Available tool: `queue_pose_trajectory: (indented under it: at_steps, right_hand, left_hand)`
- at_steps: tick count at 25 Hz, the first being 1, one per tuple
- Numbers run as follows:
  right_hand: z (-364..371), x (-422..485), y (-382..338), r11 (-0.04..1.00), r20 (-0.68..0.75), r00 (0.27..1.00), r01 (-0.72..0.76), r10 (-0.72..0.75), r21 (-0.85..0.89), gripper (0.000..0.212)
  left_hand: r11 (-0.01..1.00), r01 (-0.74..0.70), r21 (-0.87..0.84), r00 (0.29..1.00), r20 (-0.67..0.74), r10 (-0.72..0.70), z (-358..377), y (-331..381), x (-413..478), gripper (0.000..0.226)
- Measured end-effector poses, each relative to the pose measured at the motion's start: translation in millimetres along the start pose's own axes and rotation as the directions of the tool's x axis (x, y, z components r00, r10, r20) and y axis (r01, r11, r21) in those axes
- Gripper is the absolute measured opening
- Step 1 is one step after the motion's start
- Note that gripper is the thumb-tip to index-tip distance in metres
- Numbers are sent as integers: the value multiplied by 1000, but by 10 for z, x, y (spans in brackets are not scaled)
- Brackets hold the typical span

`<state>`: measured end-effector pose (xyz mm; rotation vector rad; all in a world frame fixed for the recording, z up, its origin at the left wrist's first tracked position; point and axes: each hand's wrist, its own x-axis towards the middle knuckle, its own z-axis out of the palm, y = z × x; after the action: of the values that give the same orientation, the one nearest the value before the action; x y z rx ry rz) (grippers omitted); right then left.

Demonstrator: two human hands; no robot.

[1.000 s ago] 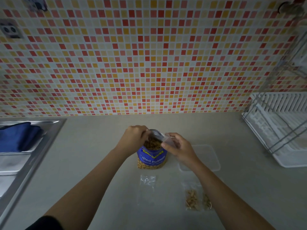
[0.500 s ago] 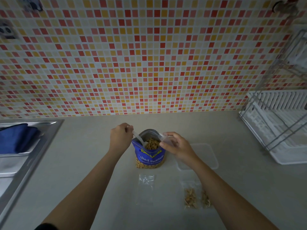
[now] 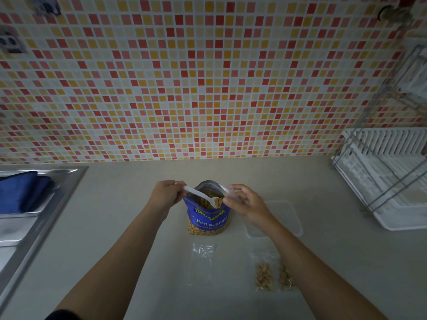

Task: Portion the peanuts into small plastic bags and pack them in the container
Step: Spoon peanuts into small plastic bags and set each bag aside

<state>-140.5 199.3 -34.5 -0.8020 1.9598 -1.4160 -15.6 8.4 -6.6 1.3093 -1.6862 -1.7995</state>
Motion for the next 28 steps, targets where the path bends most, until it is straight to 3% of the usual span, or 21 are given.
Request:
queue_pose_trajectory:
  at_steps: [7, 10, 13, 15, 18, 20, 21, 22, 24, 25, 26, 27, 28]
  right_hand:
    - [-17, -9, -78, 994, -170, 981, 80, -91, -71, 50]
    - [-23, -3, -123, 947, -160, 974, 106, -160, -302, 56]
    - [70, 28, -216, 818, -138, 957, 136, -254, -559, 59]
    - [151, 44, -280, 789, -142, 947, 152, -290, -596, 57]
    - [243, 52, -321, 868, -179, 945, 164, -275, -468, 54]
    - [294, 59, -330, 915, -206, 941, 182, -269, -361, 54]
    - [317, 62, -347, 936, -228, 938, 187, -260, -299, 54]
    - [338, 66, -369, 956, -250, 937, 187, -243, -226, 54]
    - [361, 77, -412, 973, -284, 932, 201, -225, -113, 53]
    - [365, 82, -431, 974, -294, 929, 208, -226, -90, 50]
    - [364, 84, -443, 976, -302, 928, 208, -219, -69, 47]
    - [358, 86, -444, 979, -311, 929, 198, -201, -40, 45]
    - [344, 82, -441, 983, -318, 931, 186, -177, -3, 45]
  left_hand:
    - [979, 65, -193, 990, -114, -88, -106, -56, 105, 21]
    - [973, 49, -226, 985, -149, -85, -173, 5, 101, 20]
    - [969, 33, -243, 980, -181, -79, -236, 133, 86, 19]
    - [976, -5, -218, 983, -182, -35, -251, 249, 49, 21]
    - [985, -171, -19, 969, -186, 164, -207, 439, -101, 25]
    - [877, -421, 233, 875, -152, 460, -167, 558, -314, 23]
    - [739, -576, 349, 767, -82, 636, -154, 610, -449, 22]
    - [551, -712, 436, 616, 11, 787, -141, 653, -581, 21]
    - [191, -844, 500, 323, 191, 927, -126, 711, -760, 22]
    - [111, -853, 510, 252, 217, 943, -126, 727, -792, 22]
    - [127, -845, 519, 252, 177, 951, -135, 735, -789, 22]
    - [233, -827, 511, 308, 65, 949, -145, 749, -765, 22]
    - [404, -797, 449, 410, -90, 908, -159, 768, -730, 21]
